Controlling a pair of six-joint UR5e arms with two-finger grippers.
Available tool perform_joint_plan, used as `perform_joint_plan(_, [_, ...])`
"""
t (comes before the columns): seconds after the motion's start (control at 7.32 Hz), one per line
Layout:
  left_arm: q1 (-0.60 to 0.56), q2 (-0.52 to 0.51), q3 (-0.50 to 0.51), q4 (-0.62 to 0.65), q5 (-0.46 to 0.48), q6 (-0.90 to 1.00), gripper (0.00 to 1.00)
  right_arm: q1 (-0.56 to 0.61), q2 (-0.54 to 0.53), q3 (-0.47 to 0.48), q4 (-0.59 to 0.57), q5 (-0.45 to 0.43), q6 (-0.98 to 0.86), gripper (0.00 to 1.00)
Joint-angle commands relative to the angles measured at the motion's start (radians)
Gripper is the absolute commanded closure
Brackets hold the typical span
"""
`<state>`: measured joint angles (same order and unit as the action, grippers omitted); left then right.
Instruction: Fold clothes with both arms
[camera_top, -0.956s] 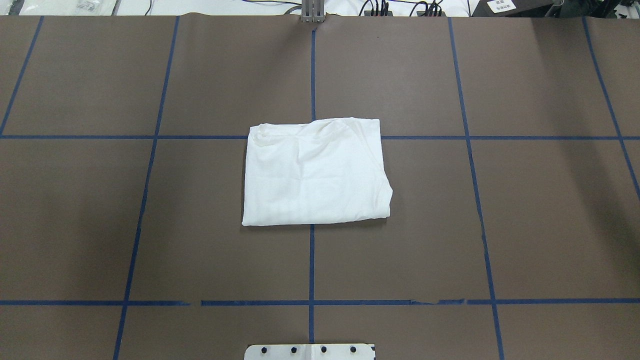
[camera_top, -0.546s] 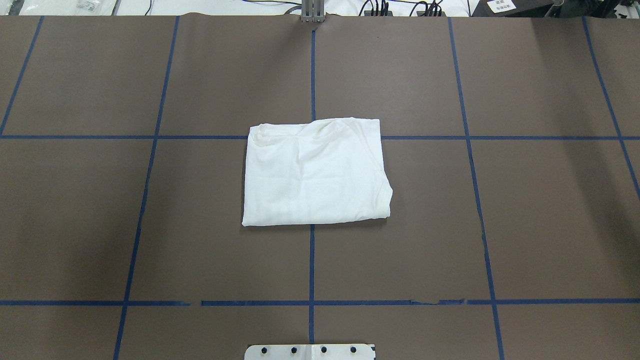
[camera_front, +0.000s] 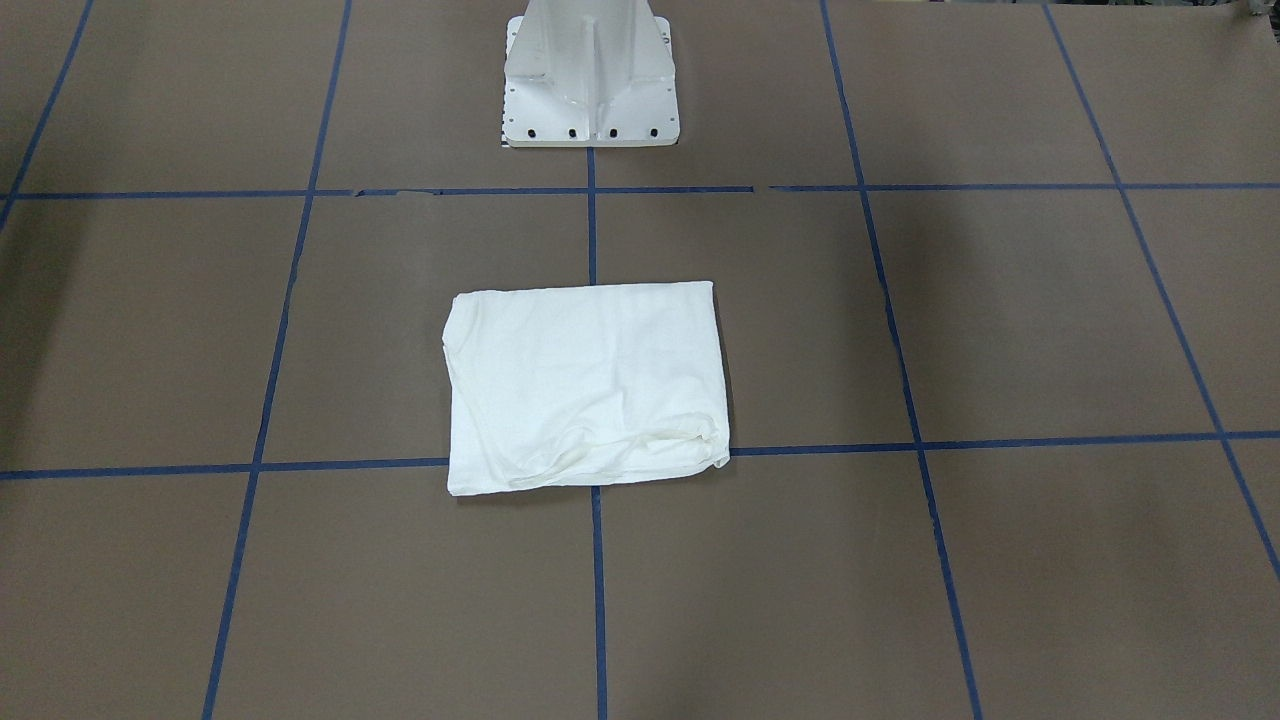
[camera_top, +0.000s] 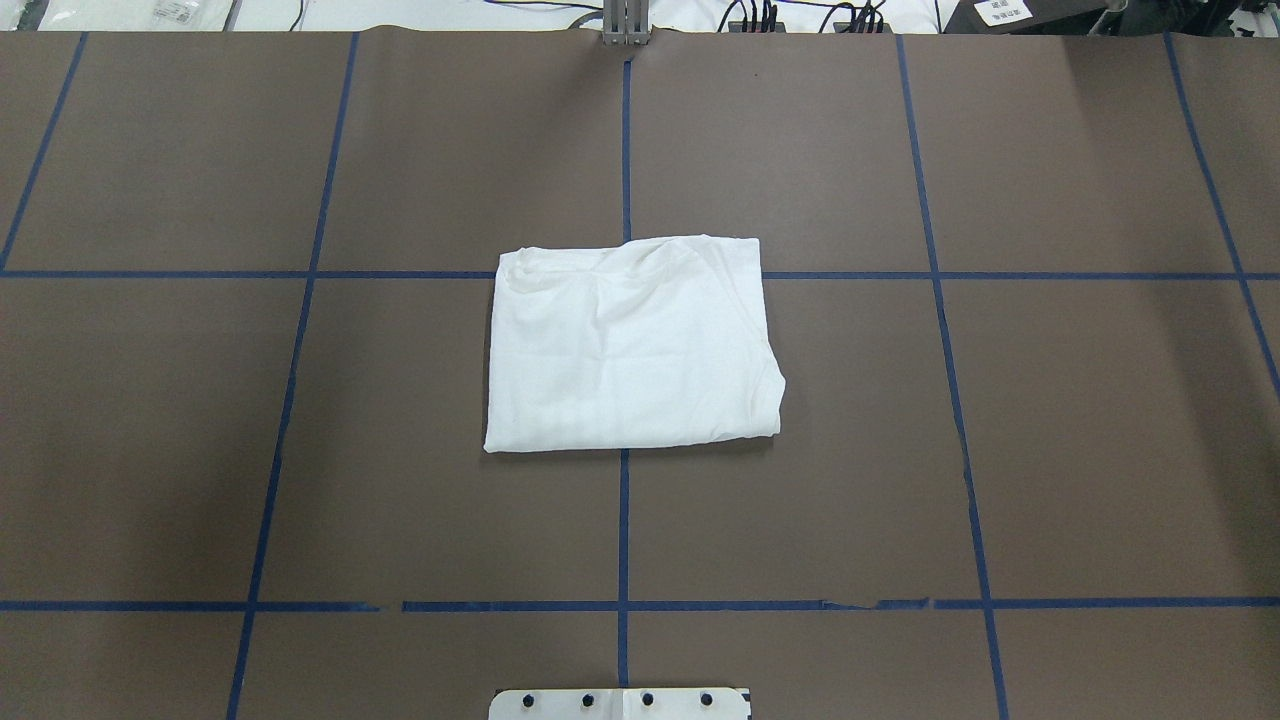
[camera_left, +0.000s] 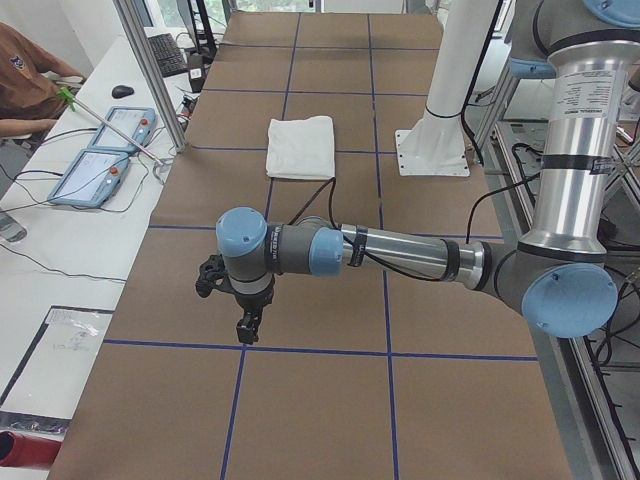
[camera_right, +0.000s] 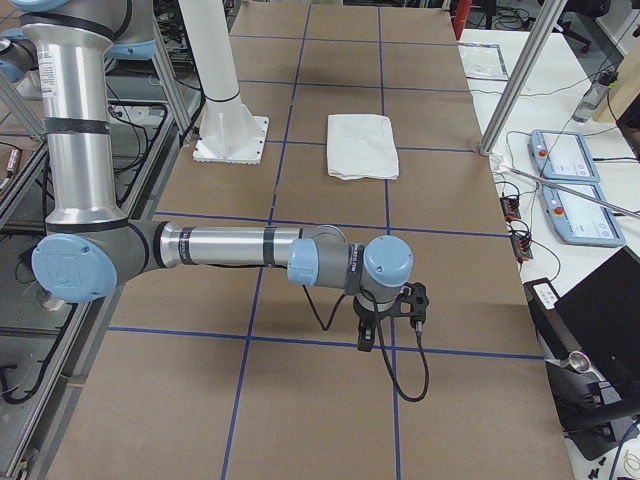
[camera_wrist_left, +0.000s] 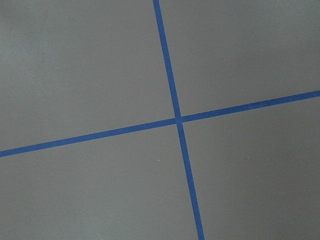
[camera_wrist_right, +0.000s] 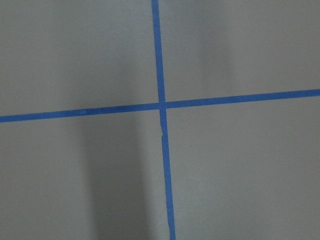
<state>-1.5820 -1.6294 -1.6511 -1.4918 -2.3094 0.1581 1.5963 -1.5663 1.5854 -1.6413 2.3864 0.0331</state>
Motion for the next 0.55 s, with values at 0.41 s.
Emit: perform_joint_plan(0.41, [0.000, 0.002, 0.014, -0.001, -0.033, -0.012, 0.00, 0.001, -0.038, 0.001, 0.078, -0.003, 0.010, 0.00])
